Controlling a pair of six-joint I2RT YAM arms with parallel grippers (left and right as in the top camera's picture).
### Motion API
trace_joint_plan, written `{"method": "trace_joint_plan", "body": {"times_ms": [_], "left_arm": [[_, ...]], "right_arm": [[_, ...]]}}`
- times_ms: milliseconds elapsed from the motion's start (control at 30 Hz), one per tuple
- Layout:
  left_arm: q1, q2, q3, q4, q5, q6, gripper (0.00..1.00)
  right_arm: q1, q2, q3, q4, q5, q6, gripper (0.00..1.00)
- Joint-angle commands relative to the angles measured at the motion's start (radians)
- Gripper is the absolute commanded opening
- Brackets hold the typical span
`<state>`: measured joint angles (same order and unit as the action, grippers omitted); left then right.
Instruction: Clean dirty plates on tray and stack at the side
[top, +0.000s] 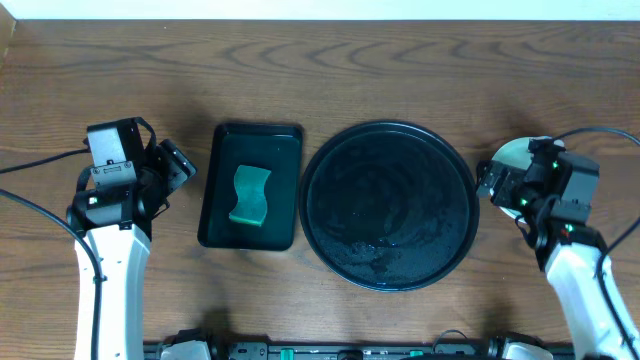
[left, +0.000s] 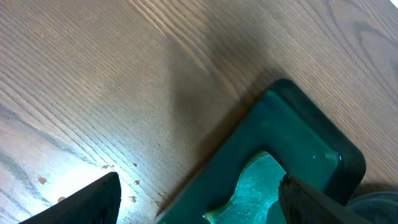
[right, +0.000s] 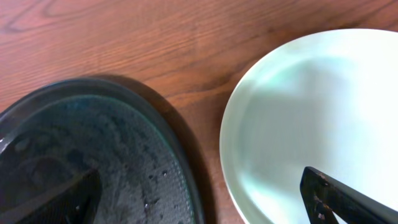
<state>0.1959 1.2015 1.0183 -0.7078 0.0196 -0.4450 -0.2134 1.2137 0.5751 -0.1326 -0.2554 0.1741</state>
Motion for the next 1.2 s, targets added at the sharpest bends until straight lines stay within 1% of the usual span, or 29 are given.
{"method": "trace_joint_plan", "body": {"times_ms": [0, 233, 400, 533, 833, 1033, 1167], "left_arm": [[0.004, -0.006, 0.020, -0.003, -0.005, -0.002, 0.81], [0.004, -0.006, 0.020, -0.003, -0.005, -0.002, 0.81], [0.004, -0.006, 0.020, -0.003, -0.005, -0.002, 0.81], [0.004, -0.006, 0.020, -0.003, -0.005, -0.002, 0.81], [0.004, -0.006, 0.020, -0.003, -0.005, -0.002, 0.81], [0.004, -0.006, 0.020, -0.003, -0.005, -0.002, 0.81], [0.004, -0.006, 0.020, -0.003, -0.005, -0.002, 0.81]], "right_arm": [[0.000, -0.116, -0.084, -0.002, -0.008, -0.015, 0.99], [0.000, -0.425, -0.341, -0.008, -0.008, -0.015, 0.99], [0.000, -0.630, -0.488, -0.104, -0.008, -0.015, 0.99], [0.002, -0.695, -0.499, -0.086, -0.004, -0.015, 0.99], [0.012, -0.776, -0.499, -0.104, -0.004, -0.015, 0.99], [0.013, -0.871, -0.499, -0.104, -0.003, -0.015, 0.99], [0.016, -0.959, -0.499, -0.105, 0.034, -0.026, 0.99]]}}
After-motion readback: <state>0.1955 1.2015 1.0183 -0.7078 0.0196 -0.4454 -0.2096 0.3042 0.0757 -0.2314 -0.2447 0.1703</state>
